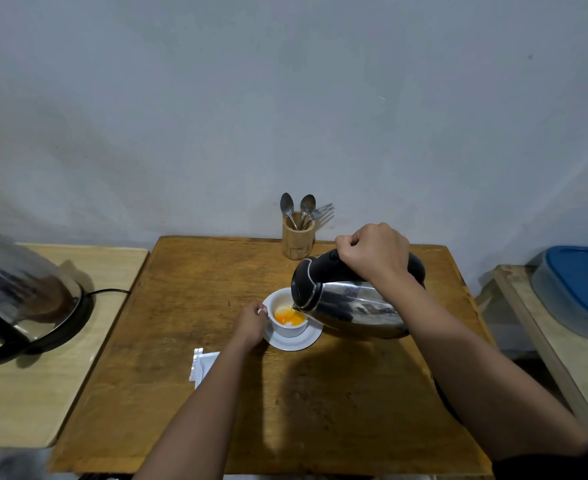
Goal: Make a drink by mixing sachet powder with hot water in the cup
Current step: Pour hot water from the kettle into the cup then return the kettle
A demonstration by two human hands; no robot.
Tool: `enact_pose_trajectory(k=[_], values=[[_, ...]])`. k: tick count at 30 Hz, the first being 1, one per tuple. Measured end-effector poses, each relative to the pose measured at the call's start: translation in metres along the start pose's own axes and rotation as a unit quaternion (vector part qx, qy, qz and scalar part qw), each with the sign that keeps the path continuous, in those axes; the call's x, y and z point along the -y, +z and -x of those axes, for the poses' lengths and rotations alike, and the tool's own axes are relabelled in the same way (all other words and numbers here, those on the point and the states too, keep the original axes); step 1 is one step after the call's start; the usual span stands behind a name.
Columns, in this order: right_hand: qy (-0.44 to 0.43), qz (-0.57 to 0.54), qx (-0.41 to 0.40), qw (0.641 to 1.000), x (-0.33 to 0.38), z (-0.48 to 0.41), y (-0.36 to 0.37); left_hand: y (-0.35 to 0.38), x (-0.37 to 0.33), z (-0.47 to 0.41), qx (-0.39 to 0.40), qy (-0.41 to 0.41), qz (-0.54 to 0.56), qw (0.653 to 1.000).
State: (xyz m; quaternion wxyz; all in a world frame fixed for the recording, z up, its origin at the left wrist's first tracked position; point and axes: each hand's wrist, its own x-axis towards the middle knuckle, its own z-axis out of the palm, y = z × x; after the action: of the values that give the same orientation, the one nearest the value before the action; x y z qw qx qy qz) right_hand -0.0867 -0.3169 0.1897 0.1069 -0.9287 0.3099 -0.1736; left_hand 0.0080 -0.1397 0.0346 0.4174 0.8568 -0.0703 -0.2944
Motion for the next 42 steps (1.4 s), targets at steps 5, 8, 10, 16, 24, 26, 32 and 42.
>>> enact_pose_trajectory(k=[5,8,10,16,24,26,32,42], values=[[-0.006,-0.002,0.000,1.000,0.006,-0.001,0.002,-0.001,0.002,-0.001,0.011,0.006,0.012,1.000],[-0.008,-0.002,0.001,1.000,0.010,-0.001,0.003,-0.002,0.002,-0.002,0.016,0.007,0.013,1.000],[-0.012,-0.001,0.001,1.000,0.011,-0.002,0.003,-0.003,0.003,-0.002,0.023,0.010,0.014,1.000],[-0.015,0.000,0.003,1.000,0.014,-0.004,0.004,-0.006,0.005,-0.004,0.033,0.018,0.013,0.999],[-0.008,0.001,0.002,1.000,0.016,-0.005,0.002,-0.005,0.004,-0.005,0.028,0.013,0.008,0.999],[-0.005,-0.002,-0.001,1.000,0.016,-0.004,0.002,-0.005,0.004,-0.005,0.027,0.012,0.008,1.000],[0.005,0.000,-0.008,1.000,0.015,-0.004,0.000,-0.004,0.005,-0.006,0.025,0.004,0.005,1.000],[0.025,0.016,-0.007,1.000,0.003,0.001,-0.002,-0.004,0.007,-0.009,0.024,-0.006,0.021,0.999]])
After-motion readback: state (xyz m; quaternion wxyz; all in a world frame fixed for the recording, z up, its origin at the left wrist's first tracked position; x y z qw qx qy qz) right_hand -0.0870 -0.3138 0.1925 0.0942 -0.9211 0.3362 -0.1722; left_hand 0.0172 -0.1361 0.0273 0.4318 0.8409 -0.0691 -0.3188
